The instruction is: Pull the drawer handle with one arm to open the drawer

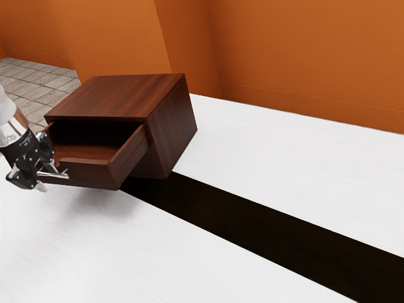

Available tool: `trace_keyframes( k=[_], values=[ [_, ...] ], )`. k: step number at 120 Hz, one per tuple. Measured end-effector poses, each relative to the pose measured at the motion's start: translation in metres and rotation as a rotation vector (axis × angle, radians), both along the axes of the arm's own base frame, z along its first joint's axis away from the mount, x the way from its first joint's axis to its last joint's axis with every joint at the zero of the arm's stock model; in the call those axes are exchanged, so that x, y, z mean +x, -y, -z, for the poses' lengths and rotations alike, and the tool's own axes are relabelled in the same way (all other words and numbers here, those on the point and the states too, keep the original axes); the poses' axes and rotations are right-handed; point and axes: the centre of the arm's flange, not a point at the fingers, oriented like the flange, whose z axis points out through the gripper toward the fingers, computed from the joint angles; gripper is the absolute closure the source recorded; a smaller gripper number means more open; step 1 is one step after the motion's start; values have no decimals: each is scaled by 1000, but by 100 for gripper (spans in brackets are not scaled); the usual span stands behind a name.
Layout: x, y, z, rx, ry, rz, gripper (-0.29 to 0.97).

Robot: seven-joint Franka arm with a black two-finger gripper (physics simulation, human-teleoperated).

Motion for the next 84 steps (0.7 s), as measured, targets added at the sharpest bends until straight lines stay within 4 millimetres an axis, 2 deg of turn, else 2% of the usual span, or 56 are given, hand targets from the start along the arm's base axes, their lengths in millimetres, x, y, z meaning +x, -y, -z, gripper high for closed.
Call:
trace_keyframes(
  k=[32,84],
  values=[
    [-10,4,-5,-25,-22,-23,36],
    [-11,6,-19,-39,-41,-48,33]
  ],
)
